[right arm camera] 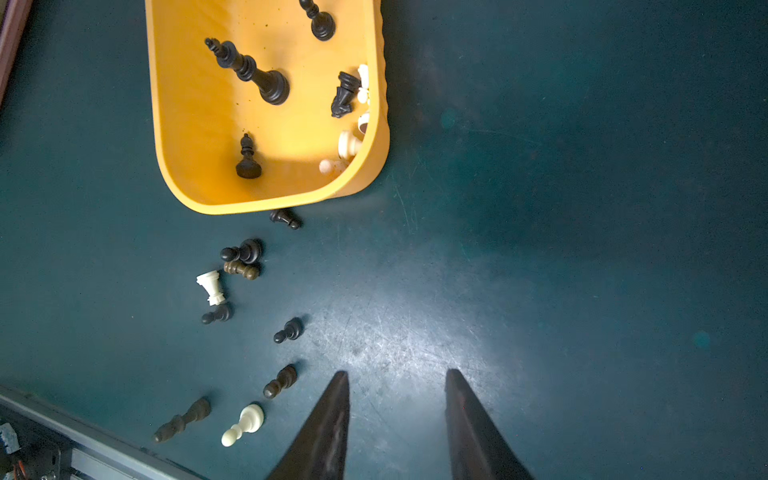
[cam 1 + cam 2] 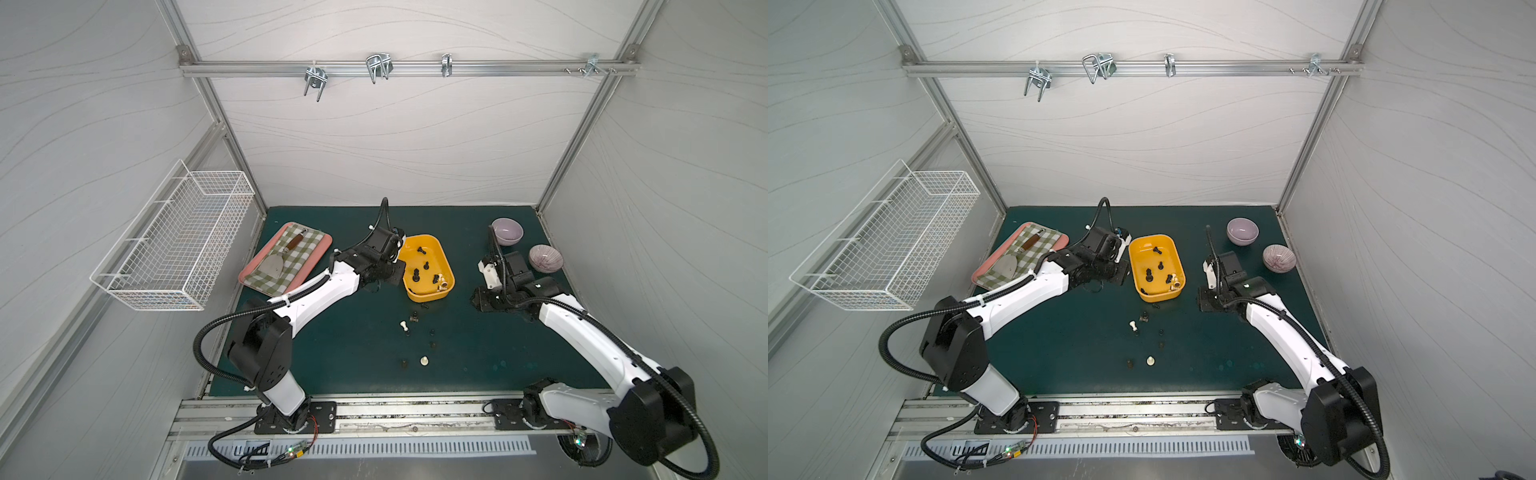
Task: Put the chess pieces into the storage box
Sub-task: Place the chess piece in the storage box.
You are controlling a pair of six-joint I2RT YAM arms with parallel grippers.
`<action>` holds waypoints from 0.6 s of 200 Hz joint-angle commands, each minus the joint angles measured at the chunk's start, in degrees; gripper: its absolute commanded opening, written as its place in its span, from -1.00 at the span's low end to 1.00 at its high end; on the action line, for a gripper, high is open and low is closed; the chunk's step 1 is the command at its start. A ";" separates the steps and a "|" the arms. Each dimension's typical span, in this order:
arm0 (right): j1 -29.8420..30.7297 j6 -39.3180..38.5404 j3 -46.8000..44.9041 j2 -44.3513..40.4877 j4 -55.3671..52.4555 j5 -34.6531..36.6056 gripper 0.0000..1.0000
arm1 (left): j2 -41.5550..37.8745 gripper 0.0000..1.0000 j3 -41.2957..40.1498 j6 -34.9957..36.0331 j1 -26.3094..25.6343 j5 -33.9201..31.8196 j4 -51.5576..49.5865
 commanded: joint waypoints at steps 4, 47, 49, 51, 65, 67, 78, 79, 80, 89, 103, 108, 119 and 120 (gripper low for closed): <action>-0.37 0.81 1.20 -0.38 -1.15 -0.73 -0.20 | 5.55 -0.80 7.52 3.25 1.20 2.42 -0.43; -0.37 1.72 1.28 -0.03 -1.60 -1.10 -0.21 | 16.31 -0.79 19.70 5.66 1.91 3.61 -3.29; -0.37 1.82 1.29 -0.03 -1.68 -1.07 -0.21 | 16.67 -0.79 20.19 5.64 2.02 3.79 -3.22; -0.37 1.84 1.29 0.01 -1.79 -1.11 -0.21 | 17.11 -0.79 20.51 5.64 2.12 3.94 -3.14; -0.33 2.11 1.22 -0.26 -2.23 -1.09 -0.21 | 19.93 -0.79 23.26 5.47 2.65 5.14 -2.67; -0.32 2.18 1.21 -0.33 -2.25 -1.09 -0.21 | 20.39 -0.79 23.61 5.48 2.73 5.27 -2.67; -0.37 2.54 0.88 -1.00 -2.26 -0.96 -0.21 | 22.72 -0.79 26.34 5.49 3.10 5.69 -3.37; -0.37 2.59 0.82 -1.04 -2.22 -0.93 -0.21 | 22.89 -0.79 26.53 5.49 3.12 5.68 -3.46; -0.37 2.71 0.79 -1.06 -2.20 -0.91 -0.21 | 23.15 -0.79 26.80 5.49 3.13 5.63 -3.60; -0.37 3.04 0.45 -1.68 -2.03 -0.81 -0.21 | 25.00 -0.78 29.25 5.47 3.39 5.73 -4.56; -0.37 3.32 0.06 -2.04 -1.99 -0.76 -0.21 | 27.69 -0.78 33.12 5.66 3.67 6.08 -5.76; -0.37 3.26 -0.03 -2.02 -2.00 -0.75 -0.21 | 28.47 -0.78 34.09 5.66 3.75 6.18 -6.11; -0.37 3.26 -0.03 -1.84 -2.25 -0.81 -0.21 | 29.95 -0.78 35.99 5.70 3.73 6.34 -6.61; -0.37 3.26 -0.03 -1.81 -2.30 -0.89 -0.21 | 30.02 -0.78 36.14 5.73 3.75 6.31 -6.66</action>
